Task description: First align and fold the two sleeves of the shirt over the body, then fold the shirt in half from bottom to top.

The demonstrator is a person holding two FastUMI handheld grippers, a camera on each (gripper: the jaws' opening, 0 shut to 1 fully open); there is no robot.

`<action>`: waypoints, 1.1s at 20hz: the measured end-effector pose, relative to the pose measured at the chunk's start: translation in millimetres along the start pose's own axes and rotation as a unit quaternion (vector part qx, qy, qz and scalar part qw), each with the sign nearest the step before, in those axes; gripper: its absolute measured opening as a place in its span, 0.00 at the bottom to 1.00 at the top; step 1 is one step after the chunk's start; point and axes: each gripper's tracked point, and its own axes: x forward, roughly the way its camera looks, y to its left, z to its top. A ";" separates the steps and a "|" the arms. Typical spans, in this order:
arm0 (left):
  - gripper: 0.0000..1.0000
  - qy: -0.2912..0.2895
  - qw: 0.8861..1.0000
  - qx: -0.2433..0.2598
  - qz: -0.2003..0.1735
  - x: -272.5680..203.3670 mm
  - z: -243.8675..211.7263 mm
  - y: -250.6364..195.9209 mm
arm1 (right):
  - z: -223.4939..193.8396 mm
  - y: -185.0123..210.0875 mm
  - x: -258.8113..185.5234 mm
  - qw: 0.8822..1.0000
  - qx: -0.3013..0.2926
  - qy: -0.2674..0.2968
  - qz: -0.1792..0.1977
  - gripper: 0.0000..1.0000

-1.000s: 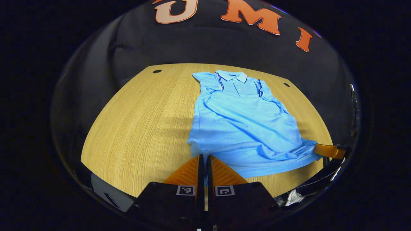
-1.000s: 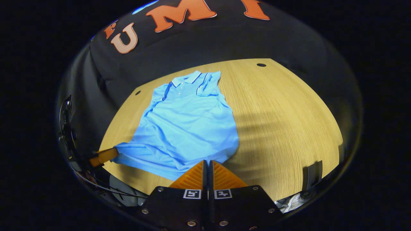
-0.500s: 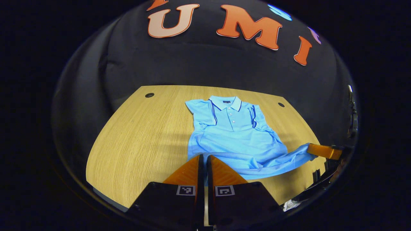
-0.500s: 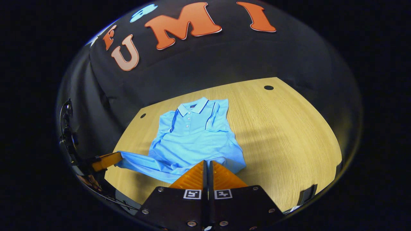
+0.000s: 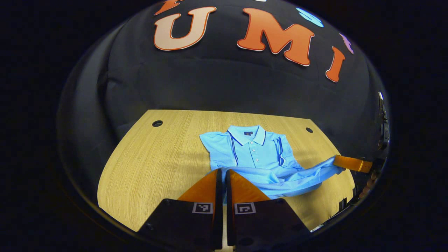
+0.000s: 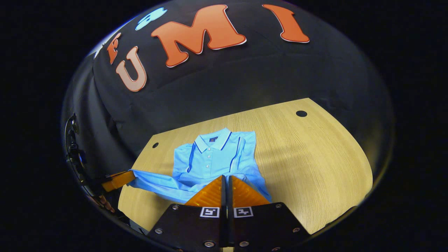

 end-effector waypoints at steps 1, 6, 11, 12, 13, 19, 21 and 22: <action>0.09 -0.001 1.000 -0.002 -0.002 10.9 8.1 1.1 | 8.3 0.3 11.2 1.000 0.000 -0.002 -0.003 0.01; 0.09 -0.006 1.000 -0.002 -0.008 66.9 44.6 9.9 | 39.5 0.8 62.0 1.000 -0.008 -0.006 -0.017 0.01; 0.09 -0.008 1.000 -0.001 -0.011 125.1 79.5 22.8 | 73.9 1.6 119.6 0.999 -0.018 -0.010 -0.024 0.01; 0.09 -0.008 1.000 0.001 -0.011 136.7 85.9 25.0 | 81.8 1.1 131.0 0.999 -0.020 -0.014 -0.027 0.01; 0.08 -0.009 1.000 0.002 -0.008 147.9 90.5 28.3 | 86.3 1.0 141.2 0.999 -0.018 -0.013 -0.027 0.01; 0.09 -0.004 1.000 0.011 0.000 206.2 104.1 40.8 | 93.9 -14.5 195.1 0.999 -0.007 -0.003 -0.051 0.01; 0.08 -0.007 1.000 0.015 0.004 224.1 112.3 44.1 | 98.6 -22.6 210.1 0.998 -0.007 0.000 -0.058 0.01; 0.08 -0.009 1.000 0.016 0.008 231.3 116.3 47.3 | 101.9 -24.8 217.4 0.998 -0.005 0.001 -0.058 0.01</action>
